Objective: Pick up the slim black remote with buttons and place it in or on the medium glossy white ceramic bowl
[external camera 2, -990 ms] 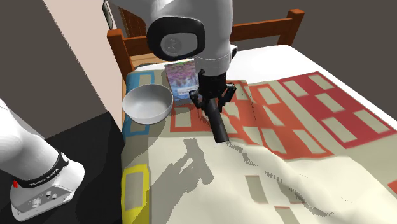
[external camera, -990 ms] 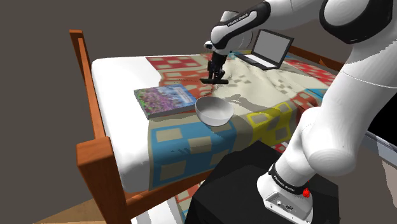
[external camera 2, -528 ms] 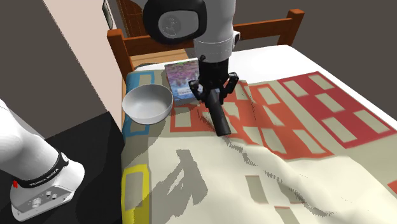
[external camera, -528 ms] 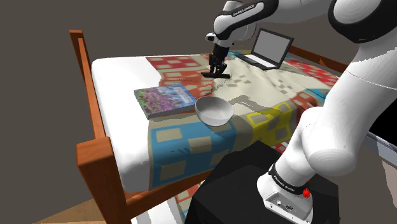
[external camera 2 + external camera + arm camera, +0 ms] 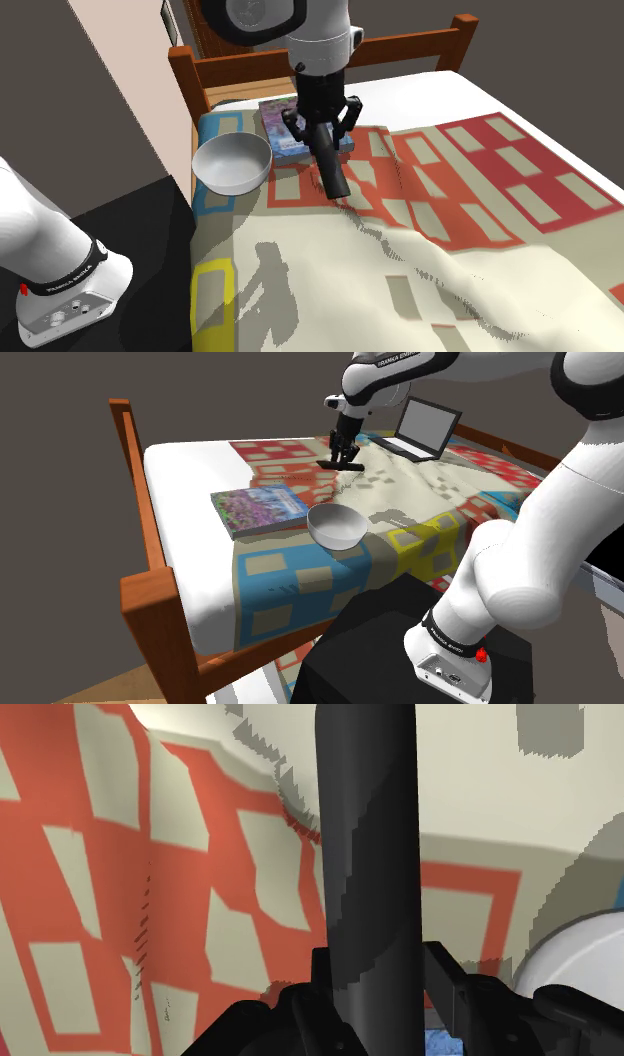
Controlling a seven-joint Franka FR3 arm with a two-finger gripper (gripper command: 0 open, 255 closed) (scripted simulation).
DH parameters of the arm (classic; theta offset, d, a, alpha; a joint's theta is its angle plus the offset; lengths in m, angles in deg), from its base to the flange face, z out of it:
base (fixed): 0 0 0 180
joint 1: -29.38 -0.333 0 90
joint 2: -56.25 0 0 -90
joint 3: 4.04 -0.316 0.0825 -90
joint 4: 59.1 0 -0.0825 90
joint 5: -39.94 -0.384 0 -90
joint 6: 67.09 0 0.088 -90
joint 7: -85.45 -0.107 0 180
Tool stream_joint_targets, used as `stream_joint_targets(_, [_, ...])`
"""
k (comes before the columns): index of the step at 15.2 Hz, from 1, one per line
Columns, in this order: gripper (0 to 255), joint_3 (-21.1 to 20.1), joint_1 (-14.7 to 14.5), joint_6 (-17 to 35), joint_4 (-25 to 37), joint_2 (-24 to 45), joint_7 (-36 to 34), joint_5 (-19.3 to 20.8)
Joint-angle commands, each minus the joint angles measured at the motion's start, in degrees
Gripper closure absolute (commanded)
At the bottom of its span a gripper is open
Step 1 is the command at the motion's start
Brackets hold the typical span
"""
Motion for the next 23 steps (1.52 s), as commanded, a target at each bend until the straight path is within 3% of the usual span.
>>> stream_joint_targets(1, [255, -1.6, -0.6, 0.5, -4.3, -4.4, -3.8, 2.9])
stream_joint_targets(8, [255, -9.1, -0.9, 0.4, -16.9, -17.2, -15.6, 8.7])
stream_joint_targets(16, [255, -18.8, -2.3, -1.6, -28.2, -29.3, -27.5, 8.9])
stream_joint_targets(23, [255, -17.9, -2.1, 4.6, -32.2, -27.0, -27.7, 9.6])
